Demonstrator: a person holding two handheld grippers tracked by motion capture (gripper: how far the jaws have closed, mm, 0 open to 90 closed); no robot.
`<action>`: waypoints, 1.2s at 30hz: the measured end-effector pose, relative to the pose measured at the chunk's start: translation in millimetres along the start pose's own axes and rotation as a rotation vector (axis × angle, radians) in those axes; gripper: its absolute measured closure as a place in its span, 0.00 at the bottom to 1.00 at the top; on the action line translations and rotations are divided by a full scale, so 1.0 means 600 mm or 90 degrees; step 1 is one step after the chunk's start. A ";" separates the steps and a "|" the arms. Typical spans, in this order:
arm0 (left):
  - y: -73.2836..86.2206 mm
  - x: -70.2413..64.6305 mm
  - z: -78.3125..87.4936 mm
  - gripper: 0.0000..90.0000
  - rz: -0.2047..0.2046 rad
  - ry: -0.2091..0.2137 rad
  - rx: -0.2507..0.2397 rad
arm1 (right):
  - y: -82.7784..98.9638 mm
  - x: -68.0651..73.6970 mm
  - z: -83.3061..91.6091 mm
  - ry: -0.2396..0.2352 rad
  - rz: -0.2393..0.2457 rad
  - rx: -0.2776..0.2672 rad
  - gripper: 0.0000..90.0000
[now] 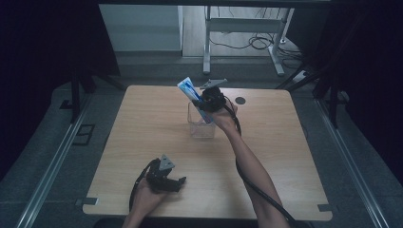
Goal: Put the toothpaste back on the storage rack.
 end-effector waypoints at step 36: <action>0.000 0.000 0.000 0.15 0.001 -0.001 -0.001 | 0.041 0.011 -0.019 -0.029 0.012 0.043 0.77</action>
Point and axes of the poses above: each handheld gripper's, and its own axes: z roughly backward along the jaws, y roughly out of its underside, x roughly to its left, the point moved 1 cm from there along -z, roughly forward along the jaws, and after that the axes turned 8 degrees about z, right-handed, at the moved point
